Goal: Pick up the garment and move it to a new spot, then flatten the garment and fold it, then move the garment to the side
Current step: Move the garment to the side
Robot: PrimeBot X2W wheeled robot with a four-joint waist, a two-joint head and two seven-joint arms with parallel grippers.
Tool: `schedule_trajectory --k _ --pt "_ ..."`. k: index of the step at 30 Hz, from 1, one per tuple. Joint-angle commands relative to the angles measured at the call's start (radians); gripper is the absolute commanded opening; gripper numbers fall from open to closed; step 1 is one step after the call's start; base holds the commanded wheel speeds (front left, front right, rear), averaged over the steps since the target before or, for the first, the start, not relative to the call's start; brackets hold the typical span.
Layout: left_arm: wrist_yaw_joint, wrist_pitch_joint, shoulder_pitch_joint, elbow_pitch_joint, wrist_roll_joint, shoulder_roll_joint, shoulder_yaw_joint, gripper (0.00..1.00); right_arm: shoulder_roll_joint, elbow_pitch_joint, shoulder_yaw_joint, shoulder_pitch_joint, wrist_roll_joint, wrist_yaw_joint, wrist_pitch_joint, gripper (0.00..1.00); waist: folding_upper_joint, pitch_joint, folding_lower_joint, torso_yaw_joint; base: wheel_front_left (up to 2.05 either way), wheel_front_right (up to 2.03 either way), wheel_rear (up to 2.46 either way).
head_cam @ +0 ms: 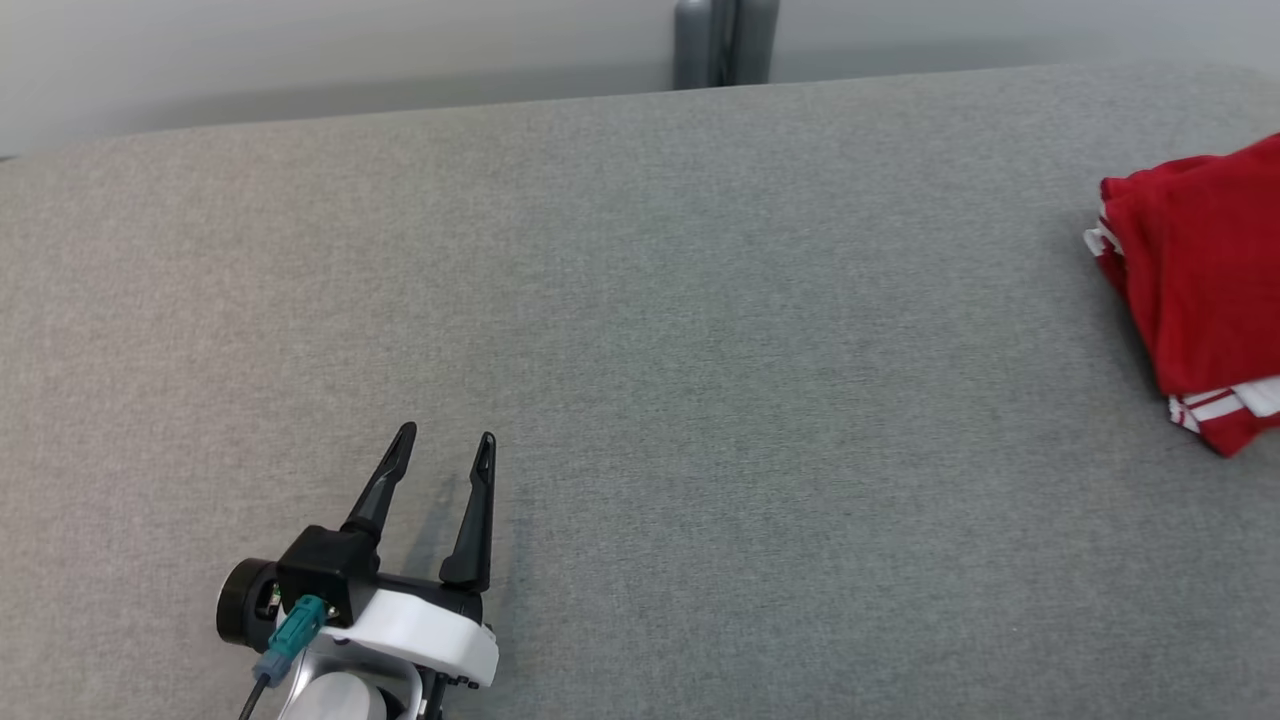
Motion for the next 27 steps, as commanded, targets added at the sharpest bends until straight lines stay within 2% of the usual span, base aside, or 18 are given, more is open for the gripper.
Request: schedule_trajectory --k 1,7,11,12,13,14,15,21,27 --pt "0.0 -0.004 -0.016 -0.003 0.004 0.003 0.003 1.0 -0.013 0.031 -0.016 -0.011 -0.019 0.0 -0.015 0.0 0.0 0.016 0.0 0.018 0.0 0.0 0.0" --pt "0.0 -0.004 -0.032 -0.01 0.012 0.003 0.01 1.0 -0.032 0.174 -0.084 -0.038 -0.097 0.0 -0.064 0.0 0.0 0.055 0.0 0.048 0.0 0.0 0.0" --pt "-0.006 -0.004 -0.04 -0.013 0.02 0.003 0.012 1.0 -0.021 0.29 -0.148 -0.074 -0.161 0.0 -0.128 0.0 0.0 0.084 0.0 0.064 0.0 0.0 0.0" --pt "-0.006 -0.004 -0.042 -0.013 0.022 0.003 0.013 1.0 -0.021 0.311 -0.165 -0.084 -0.175 0.0 -0.145 0.12 0.0 0.088 0.0 0.066 0.0 0.0 0.0" --pt "-0.007 -0.004 -0.044 -0.012 0.025 0.003 0.013 1.0 -0.018 0.336 -0.178 -0.091 -0.19 0.0 -0.156 0.36 0.0 0.091 0.0 0.068 0.0 0.0 0.0" --pt "-0.008 -0.004 -0.044 -0.011 0.027 0.003 0.014 1.0 -0.011 0.358 -0.191 -0.096 -0.204 0.0 -0.167 0.64 0.0 0.092 0.0 0.069 0.0 0.0 0.0" --pt "-0.009 -0.004 -0.045 -0.011 0.028 0.003 0.015 1.0 -0.007 0.376 -0.204 -0.104 -0.216 0.0 -0.183 1.0 0.0 0.093 0.0 0.07 0.0 0.0 0.0" --pt "-0.013 -0.004 -0.036 -0.003 0.032 0.003 0.016 1.0 0.031 0.451 -0.244 -0.135 -0.276 0.0 -0.248 1.0 0.0 0.083 0.0 0.072 0.0 0.0 0.0" --pt "-0.013 -0.004 -0.027 0.001 0.035 0.003 0.012 1.0 0.066 0.463 -0.216 -0.146 -0.283 0.0 -0.279 1.0 0.0 0.061 0.0 0.065 0.0 0.0 0.0"
